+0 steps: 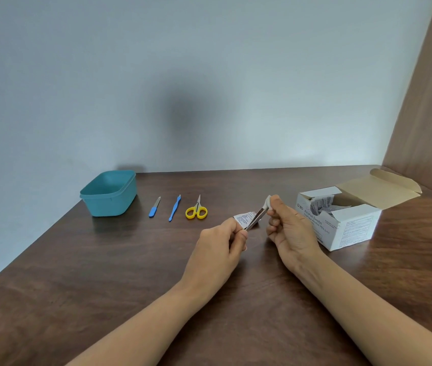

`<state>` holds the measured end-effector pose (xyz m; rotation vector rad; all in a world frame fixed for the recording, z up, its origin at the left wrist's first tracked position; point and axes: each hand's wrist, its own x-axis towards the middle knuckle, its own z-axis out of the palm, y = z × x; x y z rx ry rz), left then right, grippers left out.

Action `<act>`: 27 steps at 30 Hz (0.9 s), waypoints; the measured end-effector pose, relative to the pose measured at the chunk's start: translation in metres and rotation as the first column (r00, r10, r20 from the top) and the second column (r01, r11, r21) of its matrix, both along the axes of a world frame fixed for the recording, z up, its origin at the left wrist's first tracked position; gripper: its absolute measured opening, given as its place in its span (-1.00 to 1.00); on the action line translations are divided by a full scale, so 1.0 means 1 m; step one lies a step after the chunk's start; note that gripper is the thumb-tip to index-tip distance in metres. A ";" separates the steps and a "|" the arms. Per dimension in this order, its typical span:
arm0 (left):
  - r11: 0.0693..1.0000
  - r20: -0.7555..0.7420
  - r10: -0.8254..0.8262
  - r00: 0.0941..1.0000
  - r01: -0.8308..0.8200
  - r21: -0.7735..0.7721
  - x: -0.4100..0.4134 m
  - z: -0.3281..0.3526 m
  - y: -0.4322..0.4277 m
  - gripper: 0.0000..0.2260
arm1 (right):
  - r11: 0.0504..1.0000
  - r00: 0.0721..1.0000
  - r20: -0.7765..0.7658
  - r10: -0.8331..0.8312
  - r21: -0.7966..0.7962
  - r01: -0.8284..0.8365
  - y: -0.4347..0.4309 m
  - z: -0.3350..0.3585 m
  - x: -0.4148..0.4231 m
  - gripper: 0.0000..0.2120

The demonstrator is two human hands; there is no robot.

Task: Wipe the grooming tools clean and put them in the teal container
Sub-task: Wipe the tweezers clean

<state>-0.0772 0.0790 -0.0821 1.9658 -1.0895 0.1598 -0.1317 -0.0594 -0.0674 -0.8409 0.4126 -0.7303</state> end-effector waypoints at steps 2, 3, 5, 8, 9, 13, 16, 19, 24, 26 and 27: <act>1.000 0.005 -0.003 1.000 0.003 0.003 0.001 0.000 0.000 -0.84 | 1.000 1.000 0.009 -0.010 0.015 0.010 -0.001 -0.001 0.000 -0.86; 1.000 0.005 -0.005 1.000 0.005 0.003 0.001 0.000 0.000 -0.84 | 1.000 1.000 0.013 -0.014 0.021 0.013 -0.002 -0.001 0.000 -0.85; 1.000 0.007 -0.008 1.000 0.008 0.005 0.002 0.000 0.000 -0.84 | 0.999 1.000 0.019 -0.022 0.028 0.021 -0.002 -0.002 0.001 -0.82; 1.000 0.008 -0.009 1.000 0.008 0.010 0.001 0.000 0.000 -0.84 | 0.999 0.999 0.027 -0.037 0.026 0.036 -0.002 -0.001 0.002 -0.82; 1.000 0.004 -0.009 1.000 0.009 0.011 0.001 0.000 0.000 -0.84 | 0.999 0.999 0.028 -0.044 0.026 0.043 -0.002 -0.001 0.002 -0.83; 1.000 -0.003 -0.008 1.000 0.009 0.009 0.001 0.000 0.000 -0.85 | 0.998 0.998 0.029 -0.058 0.018 0.058 -0.003 -0.001 0.002 -0.88; 1.000 -0.001 -0.008 1.000 0.008 0.010 0.001 0.001 0.000 -0.85 | 0.998 0.997 0.021 -0.070 0.004 0.070 -0.002 -0.002 0.002 -0.85; 1.000 -0.008 -0.009 1.000 0.009 0.010 0.001 0.001 0.000 -0.85 | 0.996 0.996 0.012 -0.093 0.005 0.093 -0.001 -0.002 0.002 -0.84; 1.000 -0.018 -0.003 1.000 0.003 0.003 0.000 0.001 0.001 -0.84 | 0.995 0.996 0.010 -0.092 -0.021 0.093 -0.001 -0.003 0.002 -0.83; 1.000 -0.020 -0.004 1.000 0.004 0.000 0.000 0.001 0.001 -0.84 | 0.996 0.996 0.010 -0.087 -0.034 0.088 -0.001 -0.003 0.002 -0.81; 1.000 -0.018 -0.002 1.000 0.002 0.001 0.000 0.001 0.001 -0.84 | 0.996 0.997 0.013 -0.079 -0.034 0.079 -0.001 -0.003 0.002 -0.83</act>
